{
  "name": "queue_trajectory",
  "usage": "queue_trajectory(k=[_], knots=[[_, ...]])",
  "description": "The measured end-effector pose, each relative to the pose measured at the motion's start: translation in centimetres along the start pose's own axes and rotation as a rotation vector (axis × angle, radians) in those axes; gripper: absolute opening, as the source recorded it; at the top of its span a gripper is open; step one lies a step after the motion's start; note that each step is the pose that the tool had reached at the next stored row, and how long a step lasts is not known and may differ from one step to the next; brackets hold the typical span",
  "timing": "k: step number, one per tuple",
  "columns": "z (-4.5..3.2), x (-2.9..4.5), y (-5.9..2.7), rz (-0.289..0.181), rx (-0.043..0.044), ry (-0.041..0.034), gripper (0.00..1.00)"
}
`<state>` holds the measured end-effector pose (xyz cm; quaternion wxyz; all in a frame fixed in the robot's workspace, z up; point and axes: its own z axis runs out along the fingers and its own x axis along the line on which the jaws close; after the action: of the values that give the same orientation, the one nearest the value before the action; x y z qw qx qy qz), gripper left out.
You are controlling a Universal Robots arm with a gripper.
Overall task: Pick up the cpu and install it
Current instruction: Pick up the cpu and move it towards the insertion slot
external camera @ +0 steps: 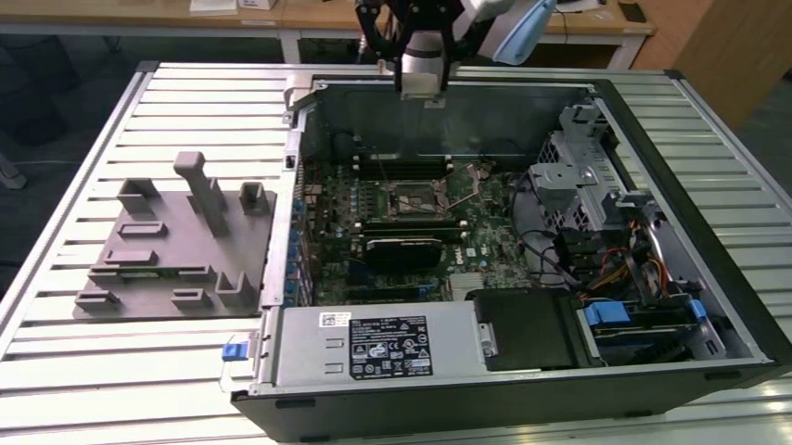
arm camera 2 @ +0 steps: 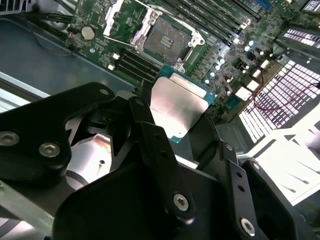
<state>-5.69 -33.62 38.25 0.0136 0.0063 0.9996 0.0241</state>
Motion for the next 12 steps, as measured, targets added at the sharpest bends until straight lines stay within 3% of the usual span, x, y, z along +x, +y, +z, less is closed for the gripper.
queue_trajectory(k=[12], knots=[[2.19,0.05,-0.1,0.0,-0.0001,-0.0001,0.54]])
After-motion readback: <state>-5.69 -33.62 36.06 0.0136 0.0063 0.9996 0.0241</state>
